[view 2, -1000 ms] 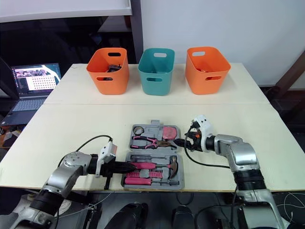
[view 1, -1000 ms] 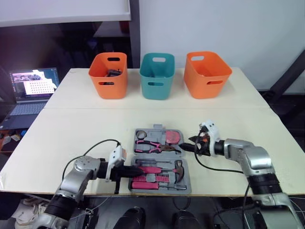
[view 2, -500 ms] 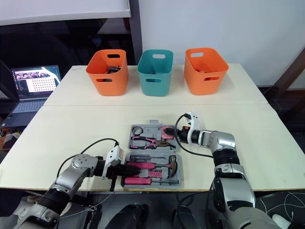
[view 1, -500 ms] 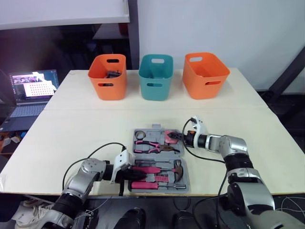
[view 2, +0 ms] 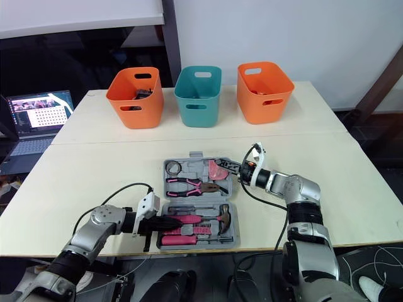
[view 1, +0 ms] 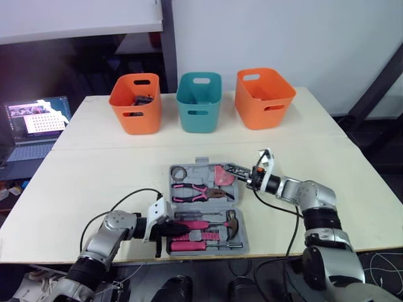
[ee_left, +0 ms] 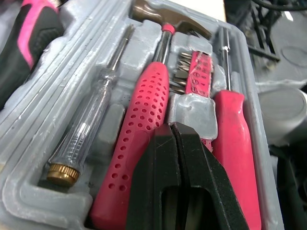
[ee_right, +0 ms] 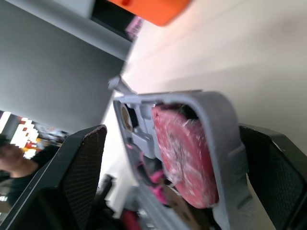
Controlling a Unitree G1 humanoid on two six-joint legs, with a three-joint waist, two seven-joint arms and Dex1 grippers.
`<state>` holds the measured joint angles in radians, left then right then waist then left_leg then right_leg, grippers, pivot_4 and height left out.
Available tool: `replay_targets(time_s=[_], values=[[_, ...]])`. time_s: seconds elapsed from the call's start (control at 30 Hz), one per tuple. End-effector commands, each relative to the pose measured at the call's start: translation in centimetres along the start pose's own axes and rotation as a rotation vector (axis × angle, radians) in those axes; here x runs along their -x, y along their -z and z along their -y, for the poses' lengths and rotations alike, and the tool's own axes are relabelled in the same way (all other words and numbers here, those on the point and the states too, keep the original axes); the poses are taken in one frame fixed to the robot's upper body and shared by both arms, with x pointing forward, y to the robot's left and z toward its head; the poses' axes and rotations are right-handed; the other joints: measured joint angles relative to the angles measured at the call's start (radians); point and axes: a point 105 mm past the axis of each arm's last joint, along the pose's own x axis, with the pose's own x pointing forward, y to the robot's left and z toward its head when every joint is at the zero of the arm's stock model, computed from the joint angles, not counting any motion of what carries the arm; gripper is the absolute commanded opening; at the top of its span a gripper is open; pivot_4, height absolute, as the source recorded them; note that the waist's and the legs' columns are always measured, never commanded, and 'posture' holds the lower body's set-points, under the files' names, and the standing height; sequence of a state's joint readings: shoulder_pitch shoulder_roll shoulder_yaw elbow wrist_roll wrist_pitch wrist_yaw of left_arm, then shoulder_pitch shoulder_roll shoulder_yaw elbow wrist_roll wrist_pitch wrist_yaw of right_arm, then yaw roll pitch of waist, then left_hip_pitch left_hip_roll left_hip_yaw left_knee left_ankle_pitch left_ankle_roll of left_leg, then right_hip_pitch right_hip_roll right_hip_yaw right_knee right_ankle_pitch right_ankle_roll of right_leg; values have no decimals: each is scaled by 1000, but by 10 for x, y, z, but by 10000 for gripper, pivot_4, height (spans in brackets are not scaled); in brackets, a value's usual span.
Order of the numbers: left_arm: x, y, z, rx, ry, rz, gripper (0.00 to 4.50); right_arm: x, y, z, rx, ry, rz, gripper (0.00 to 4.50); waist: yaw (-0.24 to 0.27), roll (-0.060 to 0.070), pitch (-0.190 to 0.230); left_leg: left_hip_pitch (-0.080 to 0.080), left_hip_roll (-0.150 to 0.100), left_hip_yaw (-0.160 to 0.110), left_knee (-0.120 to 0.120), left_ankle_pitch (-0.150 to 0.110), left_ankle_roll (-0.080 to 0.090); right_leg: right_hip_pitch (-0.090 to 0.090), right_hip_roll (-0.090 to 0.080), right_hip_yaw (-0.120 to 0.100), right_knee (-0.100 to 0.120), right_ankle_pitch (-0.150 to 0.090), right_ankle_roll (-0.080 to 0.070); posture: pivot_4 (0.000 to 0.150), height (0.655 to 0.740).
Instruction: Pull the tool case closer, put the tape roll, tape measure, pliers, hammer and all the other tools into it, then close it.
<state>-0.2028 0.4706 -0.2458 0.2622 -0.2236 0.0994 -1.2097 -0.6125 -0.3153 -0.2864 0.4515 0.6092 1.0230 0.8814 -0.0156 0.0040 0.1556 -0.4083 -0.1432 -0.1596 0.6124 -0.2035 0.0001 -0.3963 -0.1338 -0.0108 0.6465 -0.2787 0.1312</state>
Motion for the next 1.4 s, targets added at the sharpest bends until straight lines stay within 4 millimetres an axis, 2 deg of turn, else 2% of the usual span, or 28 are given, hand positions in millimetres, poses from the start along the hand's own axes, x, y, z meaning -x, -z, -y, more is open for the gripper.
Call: replay_targets(time_s=[0.03,0.13,0.27,0.37,0.53,0.57,0.67,0.73,0.8,0.87,0.97,1.03,1.13,1.4], values=[[-2,16,7,77,-17,-38,0,-1,-7,-29,30,-120,16,44676,0,0,0,0,0,0,0,0,0,0,0,0,0,0,0,1500,7400],[7,12,10,94,-50,-33,0,4,-5,-37,25,-142,15,44676,-2,0,0,-1,0,1,-1,0,0,-1,0,1,0,0,0,1500,7400],[27,-13,4,116,-151,84,0,10,0,-44,30,-163,5,44676,-2,0,0,-3,0,2,-2,0,0,-3,0,3,0,0,0,1500,7400],[50,-33,2,134,-205,158,0,15,2,-46,48,-163,-7,44676,1,-1,1,-7,1,2,-2,0,0,-8,0,3,1,0,0,1500,7400],[103,-32,6,167,-283,130,0,31,7,-69,82,-264,-35,44676,2,-1,1,-9,1,3,-1,0,0,-11,0,3,0,0,-1,1500,7400],[118,-30,3,168,-319,121,0,37,13,-75,94,-295,-56,44676,3,-1,1,-9,1,3,-1,0,0,-11,0,3,-1,0,-1,1500,7400],[140,-24,-8,154,-404,85,0,51,31,-90,122,-349,-122,44676,10,-1,1,-12,1,3,-2,0,0,-13,0,3,-2,0,-1,1500,7400],[144,-23,-17,143,-443,73,0,59,38,-95,171,-340,-144,44676,15,-1,1,-12,1,3,-1,0,0,-13,-1,3,-2,-1,-2,1500,7400],[142,-28,-20,115,-439,83,0,67,34,-95,259,-301,-114,44676,20,-1,1,-12,1,4,0,-2,-2,-13,-1,3,-4,-2,-4,1500,7400],[139,-29,-24,87,-446,60,0,78,28,-88,426,-191,-96,44676,24,-1,1,-13,1,5,0,-2,-2,-12,-1,4,-8,-1,-5,1500,7400],[138,-32,-28,25,-455,28,0,96,29,-78,694,-50,-160,44676,29,-1,1,-13,1,7,0,-2,-1,-12,-1,4,-12,0,-4,1500,7400],[141,-30,-33,14,-480,2,0,108,32,-72,800,14,-225,44676,29,-2,2,-14,2,8,0,-3,0,-12,-1,4,-14,1,-2,1500,7400],[150,-29,-40,-46,-517,-51,0,123,25,-58,939,139,-252,44676,28,-4,3,-15,2,9,-1,-3,3,-12,0,4,-14,2,-1,1500,7400],[164,-41,-54,-129,-574,-49,0,152,-1,-50,1106,250,-183,44676,28,-5,4,-15,4,13,1,-2,3,-10,0,6,-13,3,-2,1500,7400]])
